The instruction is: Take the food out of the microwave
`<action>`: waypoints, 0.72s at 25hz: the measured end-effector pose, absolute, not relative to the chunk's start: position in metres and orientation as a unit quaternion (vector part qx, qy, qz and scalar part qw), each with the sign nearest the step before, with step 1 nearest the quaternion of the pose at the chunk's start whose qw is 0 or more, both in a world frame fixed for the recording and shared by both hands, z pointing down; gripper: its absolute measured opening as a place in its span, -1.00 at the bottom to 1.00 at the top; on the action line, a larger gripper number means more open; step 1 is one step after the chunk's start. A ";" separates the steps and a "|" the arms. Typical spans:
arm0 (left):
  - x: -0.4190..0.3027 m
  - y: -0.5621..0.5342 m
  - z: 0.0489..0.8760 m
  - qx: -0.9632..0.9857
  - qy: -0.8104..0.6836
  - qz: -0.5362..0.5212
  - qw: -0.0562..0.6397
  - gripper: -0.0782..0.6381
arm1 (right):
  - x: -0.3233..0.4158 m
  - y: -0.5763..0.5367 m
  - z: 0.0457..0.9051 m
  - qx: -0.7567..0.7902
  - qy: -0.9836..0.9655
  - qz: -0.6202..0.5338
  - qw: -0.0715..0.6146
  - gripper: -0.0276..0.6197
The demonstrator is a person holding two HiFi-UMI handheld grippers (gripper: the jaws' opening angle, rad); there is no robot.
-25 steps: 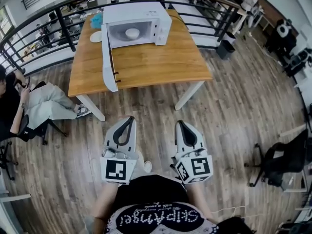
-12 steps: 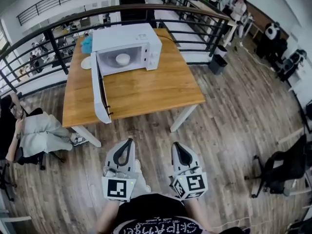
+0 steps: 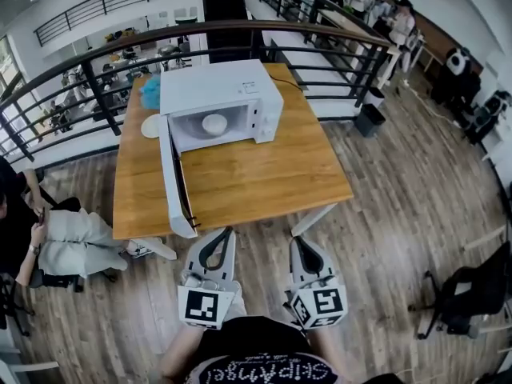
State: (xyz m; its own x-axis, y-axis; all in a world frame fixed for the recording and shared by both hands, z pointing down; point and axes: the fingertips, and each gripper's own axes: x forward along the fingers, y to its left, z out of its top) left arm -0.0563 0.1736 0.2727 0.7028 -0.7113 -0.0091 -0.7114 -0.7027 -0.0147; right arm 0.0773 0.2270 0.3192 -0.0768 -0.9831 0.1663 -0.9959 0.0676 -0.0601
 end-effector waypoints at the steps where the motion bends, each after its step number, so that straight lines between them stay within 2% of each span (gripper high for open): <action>1: -0.057 0.165 0.272 -0.922 0.386 0.004 0.007 -0.69 | 0.076 0.218 0.320 0.677 -0.731 0.078 0.041 -0.80; 18: -0.065 0.102 0.286 -0.916 0.400 0.010 -0.028 -0.69 | 0.072 0.148 0.335 0.667 -0.739 0.091 0.026 -0.80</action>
State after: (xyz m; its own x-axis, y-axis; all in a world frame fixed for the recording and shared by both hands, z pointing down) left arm -0.0650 0.1019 0.2858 0.6794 -0.7338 0.0047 -0.7327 -0.6780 0.0585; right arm 0.0723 0.1479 0.3345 -0.1095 -0.9810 0.1604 -0.9905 0.0942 -0.1001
